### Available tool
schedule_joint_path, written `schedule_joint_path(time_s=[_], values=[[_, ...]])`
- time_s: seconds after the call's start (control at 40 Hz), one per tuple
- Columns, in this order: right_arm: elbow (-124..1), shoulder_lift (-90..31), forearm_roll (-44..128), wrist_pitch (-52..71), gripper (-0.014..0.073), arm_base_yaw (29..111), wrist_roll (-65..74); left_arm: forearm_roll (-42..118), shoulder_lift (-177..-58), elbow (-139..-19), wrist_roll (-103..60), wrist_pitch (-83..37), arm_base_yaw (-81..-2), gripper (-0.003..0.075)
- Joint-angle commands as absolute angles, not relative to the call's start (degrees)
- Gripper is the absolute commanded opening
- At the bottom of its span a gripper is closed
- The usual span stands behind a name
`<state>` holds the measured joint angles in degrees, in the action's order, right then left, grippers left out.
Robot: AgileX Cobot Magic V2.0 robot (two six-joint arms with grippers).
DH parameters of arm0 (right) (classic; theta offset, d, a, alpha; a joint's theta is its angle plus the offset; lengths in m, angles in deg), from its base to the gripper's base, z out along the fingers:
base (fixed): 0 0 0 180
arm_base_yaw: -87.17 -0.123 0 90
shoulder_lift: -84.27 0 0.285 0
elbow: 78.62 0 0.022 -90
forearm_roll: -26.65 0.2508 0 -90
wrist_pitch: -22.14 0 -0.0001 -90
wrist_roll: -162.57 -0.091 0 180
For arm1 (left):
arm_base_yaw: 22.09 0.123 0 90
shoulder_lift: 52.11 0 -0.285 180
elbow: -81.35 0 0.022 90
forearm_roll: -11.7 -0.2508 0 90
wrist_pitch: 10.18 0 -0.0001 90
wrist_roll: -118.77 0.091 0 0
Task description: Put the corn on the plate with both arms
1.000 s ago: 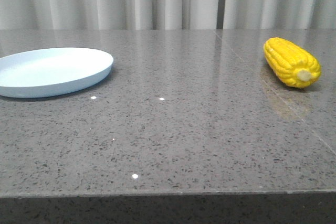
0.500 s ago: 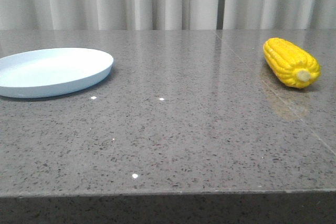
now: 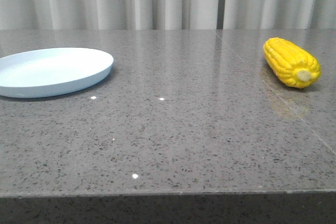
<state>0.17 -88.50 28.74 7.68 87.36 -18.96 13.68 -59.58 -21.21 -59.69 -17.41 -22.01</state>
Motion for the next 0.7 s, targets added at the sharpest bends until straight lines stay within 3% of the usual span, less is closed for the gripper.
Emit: schedule_joint_path(time_s=[0.0,0.3,0.5,0.68], values=[[-0.14,-89.5,28.6,13.74,-0.0062,87.68,-18.7,14.1,-58.5,-20.94,-60.3,-11.58,-21.89,-0.002],[-8.18,-89.5,29.8,16.62,-0.0062,87.68,-18.75,14.1,-58.5,-24.62,-60.3,-1.12,-21.89,-0.002],[-23.3,-85.11,31.37,3.32,-0.006,87.68,-18.75,10.18,-62.65,-35.94,-60.3,-9.87,-21.89,-0.002],[-31.27,-73.3,31.37,-2.04,-0.006,87.68,-18.75,8.86,-76.01,-46.15,-60.2,-20.45,-21.89,-0.002]])
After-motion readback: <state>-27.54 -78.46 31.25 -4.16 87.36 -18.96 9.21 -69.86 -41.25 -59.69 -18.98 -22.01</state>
